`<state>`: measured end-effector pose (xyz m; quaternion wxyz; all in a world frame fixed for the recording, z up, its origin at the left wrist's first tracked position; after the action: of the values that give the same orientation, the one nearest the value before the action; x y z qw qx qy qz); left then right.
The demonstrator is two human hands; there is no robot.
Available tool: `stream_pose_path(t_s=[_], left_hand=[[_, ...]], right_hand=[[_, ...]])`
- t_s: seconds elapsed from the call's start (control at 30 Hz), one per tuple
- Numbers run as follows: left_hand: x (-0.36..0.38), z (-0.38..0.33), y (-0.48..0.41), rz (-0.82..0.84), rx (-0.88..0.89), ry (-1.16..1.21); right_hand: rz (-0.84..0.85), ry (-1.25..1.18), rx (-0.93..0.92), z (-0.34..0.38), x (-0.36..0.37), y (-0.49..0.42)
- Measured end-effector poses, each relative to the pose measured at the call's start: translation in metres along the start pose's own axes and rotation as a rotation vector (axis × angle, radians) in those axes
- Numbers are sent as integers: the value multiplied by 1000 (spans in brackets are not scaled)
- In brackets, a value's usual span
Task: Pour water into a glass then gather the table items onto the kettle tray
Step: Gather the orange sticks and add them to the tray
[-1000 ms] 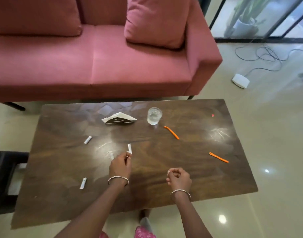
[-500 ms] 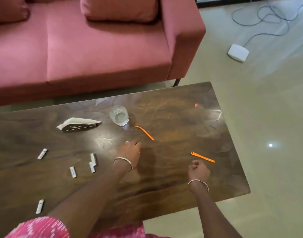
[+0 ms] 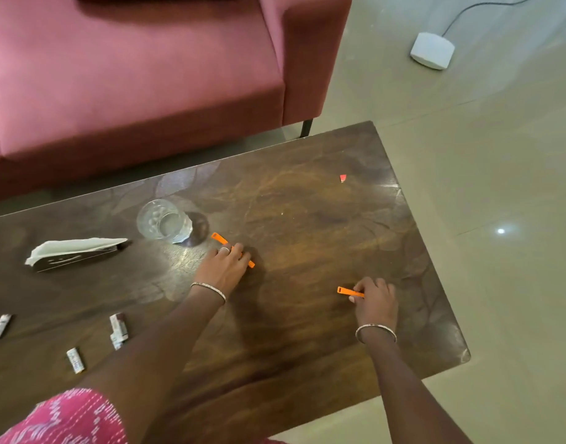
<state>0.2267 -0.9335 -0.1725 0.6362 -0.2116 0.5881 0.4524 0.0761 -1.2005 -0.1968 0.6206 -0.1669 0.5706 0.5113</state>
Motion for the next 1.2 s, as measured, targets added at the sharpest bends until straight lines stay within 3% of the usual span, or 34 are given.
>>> stream_pose_path(t_s=[0.2, 0.33, 0.43, 0.53, 0.63, 0.8, 0.93, 1.2], left_hand=[[2, -8, -3, -162, -2, 15], [-4, -10, 12, -116, -95, 111], [3, 1, 28, 102, -416, 446], [16, 13, 58, 290, -789, 1162], [20, 18, 89, 434, -899, 1476], [14, 40, 147, 471, -979, 1706], [-1, 64, 191, 445, -1023, 1819], [-5, 131, 289, 328, -1131, 2047]], right_hand=[[6, 8, 62, -5, 7, 6], [0, -170, 193, -4, 18, 21], [-8, -377, 281, 6, 30, 44], [6, -634, 356, 32, 43, 69], [21, -1064, 507, 67, 57, 98], [53, -1380, 473, 139, 56, 137], [208, -1529, 408, 194, 49, 169], [367, -1593, 334, 288, 48, 236]])
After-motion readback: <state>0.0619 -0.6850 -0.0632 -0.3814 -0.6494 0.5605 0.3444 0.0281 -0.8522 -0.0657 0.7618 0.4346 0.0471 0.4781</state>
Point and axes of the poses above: each hand's wrist, its own y-axis away from the middle knuckle, its own x-axis out of the palm, z = x × y, the point moved 6 cm from there along -y, towards the middle knuckle, and after that the axes turned 13 degrees about -x, right-handed, at the moved point
